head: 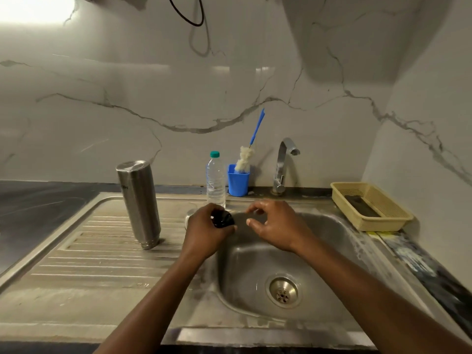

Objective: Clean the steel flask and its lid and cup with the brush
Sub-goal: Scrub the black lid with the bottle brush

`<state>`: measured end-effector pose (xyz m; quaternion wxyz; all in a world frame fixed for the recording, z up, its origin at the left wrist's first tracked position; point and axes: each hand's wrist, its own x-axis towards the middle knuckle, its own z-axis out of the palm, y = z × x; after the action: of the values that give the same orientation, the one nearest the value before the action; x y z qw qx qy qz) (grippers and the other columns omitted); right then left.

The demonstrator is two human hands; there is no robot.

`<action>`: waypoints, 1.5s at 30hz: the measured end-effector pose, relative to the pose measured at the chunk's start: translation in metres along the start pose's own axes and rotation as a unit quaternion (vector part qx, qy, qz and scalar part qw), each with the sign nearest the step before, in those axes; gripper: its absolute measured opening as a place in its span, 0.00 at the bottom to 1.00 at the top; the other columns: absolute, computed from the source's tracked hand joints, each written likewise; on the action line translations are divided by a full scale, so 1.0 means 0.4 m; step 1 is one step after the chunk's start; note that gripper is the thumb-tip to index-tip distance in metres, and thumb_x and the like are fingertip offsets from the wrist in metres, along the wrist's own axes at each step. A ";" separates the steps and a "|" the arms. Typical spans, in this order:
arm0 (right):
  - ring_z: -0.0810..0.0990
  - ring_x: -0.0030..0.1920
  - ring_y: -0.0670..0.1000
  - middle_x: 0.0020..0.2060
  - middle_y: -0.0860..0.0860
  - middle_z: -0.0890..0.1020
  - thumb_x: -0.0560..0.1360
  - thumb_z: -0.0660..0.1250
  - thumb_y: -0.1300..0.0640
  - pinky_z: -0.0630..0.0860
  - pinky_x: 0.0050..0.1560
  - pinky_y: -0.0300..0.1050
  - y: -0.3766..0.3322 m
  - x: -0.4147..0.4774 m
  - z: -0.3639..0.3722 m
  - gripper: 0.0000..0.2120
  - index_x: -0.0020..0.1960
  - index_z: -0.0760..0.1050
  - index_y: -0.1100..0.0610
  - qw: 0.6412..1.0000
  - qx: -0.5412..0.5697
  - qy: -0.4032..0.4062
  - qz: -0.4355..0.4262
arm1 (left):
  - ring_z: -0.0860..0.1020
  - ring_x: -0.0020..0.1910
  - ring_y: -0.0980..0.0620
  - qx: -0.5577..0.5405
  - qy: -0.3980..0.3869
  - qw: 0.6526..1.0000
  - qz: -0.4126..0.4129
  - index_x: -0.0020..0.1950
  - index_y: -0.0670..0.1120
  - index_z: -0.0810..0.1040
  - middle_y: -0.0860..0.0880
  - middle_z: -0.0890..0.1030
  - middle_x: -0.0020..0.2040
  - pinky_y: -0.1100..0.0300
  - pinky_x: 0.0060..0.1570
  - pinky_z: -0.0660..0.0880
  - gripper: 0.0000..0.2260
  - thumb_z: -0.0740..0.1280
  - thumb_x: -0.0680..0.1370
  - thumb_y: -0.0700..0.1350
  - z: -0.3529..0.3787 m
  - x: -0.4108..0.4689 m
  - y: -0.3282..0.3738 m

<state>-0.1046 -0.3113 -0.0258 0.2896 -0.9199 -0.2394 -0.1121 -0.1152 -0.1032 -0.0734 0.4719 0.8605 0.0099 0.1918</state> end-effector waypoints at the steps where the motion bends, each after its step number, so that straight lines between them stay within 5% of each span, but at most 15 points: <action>1: 0.80 0.53 0.40 0.54 0.40 0.82 0.77 0.72 0.48 0.79 0.56 0.44 0.004 0.018 -0.012 0.11 0.59 0.82 0.45 1.000 0.006 0.000 0.011 | 0.79 0.50 0.62 -0.015 0.005 1.000 0.000 0.57 0.53 0.81 0.59 0.81 0.49 0.68 0.47 0.73 0.21 0.84 0.68 0.47 0.016 0.008 0.009; 9: 0.82 0.46 0.45 0.47 0.46 0.83 0.75 0.75 0.49 0.80 0.50 0.44 0.023 0.211 -0.103 0.15 0.59 0.79 0.54 0.996 0.043 0.020 0.072 | 0.80 0.53 0.61 -0.084 0.005 0.996 -0.011 0.59 0.57 0.79 0.59 0.81 0.52 0.63 0.52 0.77 0.23 0.84 0.68 0.49 0.079 0.019 0.009; 16: 0.83 0.43 0.50 0.56 0.55 0.81 0.73 0.76 0.40 0.86 0.48 0.50 0.022 0.430 -0.124 0.38 0.74 0.67 0.57 0.946 0.218 0.068 0.230 | 0.78 0.54 0.63 -0.101 -0.033 0.994 -0.012 0.61 0.58 0.78 0.62 0.80 0.53 0.66 0.51 0.76 0.24 0.84 0.69 0.49 0.096 0.009 -0.011; 22: 0.76 0.36 0.50 0.48 0.53 0.81 0.76 0.71 0.40 0.76 0.37 0.43 0.037 0.566 -0.098 0.24 0.61 0.76 0.58 0.942 0.193 0.079 0.261 | 0.80 0.53 0.63 -0.099 -0.025 0.995 -0.007 0.60 0.58 0.79 0.61 0.82 0.53 0.69 0.49 0.76 0.24 0.84 0.68 0.50 0.100 0.012 -0.020; 28: 0.85 0.45 0.54 0.49 0.57 0.85 0.81 0.63 0.55 0.85 0.49 0.49 0.046 0.624 -0.074 0.13 0.60 0.75 0.61 0.958 0.139 0.090 0.233 | 0.80 0.51 0.65 -0.111 -0.009 0.993 -0.024 0.59 0.57 0.80 0.62 0.82 0.51 0.73 0.45 0.73 0.24 0.85 0.67 0.48 0.092 0.021 -0.030; 36: 0.84 0.35 0.52 0.45 0.57 0.87 0.80 0.62 0.55 0.85 0.41 0.48 0.015 0.639 -0.174 0.13 0.56 0.79 0.63 0.957 0.148 0.169 0.183 | 0.81 0.50 0.64 -0.114 -0.007 0.993 -0.026 0.58 0.56 0.82 0.60 0.84 0.51 0.70 0.47 0.75 0.23 0.85 0.66 0.48 0.099 0.019 -0.029; 40: 0.82 0.30 0.47 0.41 0.56 0.87 0.82 0.62 0.56 0.79 0.31 0.39 -0.010 0.606 -0.232 0.12 0.54 0.80 0.63 0.952 0.161 0.215 0.150 | 0.80 0.52 0.63 -0.122 -0.020 0.992 -0.026 0.59 0.57 0.81 0.60 0.83 0.52 0.71 0.46 0.74 0.23 0.85 0.67 0.47 0.100 0.013 -0.027; 45: 0.82 0.27 0.46 0.35 0.56 0.85 0.83 0.63 0.56 0.80 0.33 0.38 -0.038 0.519 -0.291 0.15 0.51 0.81 0.68 0.941 0.195 0.254 0.107 | 0.78 0.53 0.66 -0.147 -0.042 0.988 -0.034 0.61 0.59 0.80 0.61 0.82 0.54 0.71 0.47 0.73 0.25 0.84 0.69 0.47 0.102 0.009 -0.029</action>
<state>0.0584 -0.2906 0.1470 0.5245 -0.8069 -0.0755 -0.2611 -0.0961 -0.1288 -0.1015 0.5994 0.7883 -0.0088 0.1384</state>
